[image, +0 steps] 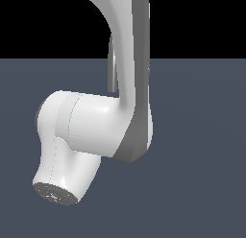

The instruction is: Turn on the faucet by rotating a designated handle.

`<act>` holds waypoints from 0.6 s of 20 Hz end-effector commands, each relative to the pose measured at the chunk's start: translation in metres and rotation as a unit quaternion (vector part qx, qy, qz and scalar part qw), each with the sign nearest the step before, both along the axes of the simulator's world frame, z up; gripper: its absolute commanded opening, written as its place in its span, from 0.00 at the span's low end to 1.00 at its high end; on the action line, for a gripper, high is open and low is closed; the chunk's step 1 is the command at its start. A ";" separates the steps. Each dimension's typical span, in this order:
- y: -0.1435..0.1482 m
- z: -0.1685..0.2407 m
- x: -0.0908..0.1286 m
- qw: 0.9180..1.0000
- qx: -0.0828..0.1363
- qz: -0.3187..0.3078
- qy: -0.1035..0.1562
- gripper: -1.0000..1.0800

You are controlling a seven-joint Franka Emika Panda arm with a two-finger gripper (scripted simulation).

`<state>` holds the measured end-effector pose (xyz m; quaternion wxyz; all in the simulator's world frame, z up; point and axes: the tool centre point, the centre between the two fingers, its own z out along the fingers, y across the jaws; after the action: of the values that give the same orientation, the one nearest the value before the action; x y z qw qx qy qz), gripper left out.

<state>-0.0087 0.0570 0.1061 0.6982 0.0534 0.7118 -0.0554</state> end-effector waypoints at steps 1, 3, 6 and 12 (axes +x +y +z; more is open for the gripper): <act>-0.004 0.014 0.000 1.000 -0.001 -0.002 -0.006 0.00; -0.006 0.021 -0.001 1.000 -0.001 -0.001 -0.006 0.00; -0.010 0.032 -0.001 1.000 -0.001 -0.001 -0.008 0.00; -0.016 0.024 -0.003 1.000 0.000 -0.002 0.010 0.00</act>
<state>-0.0116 0.0415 0.1302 0.6912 0.0540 0.7184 -0.0567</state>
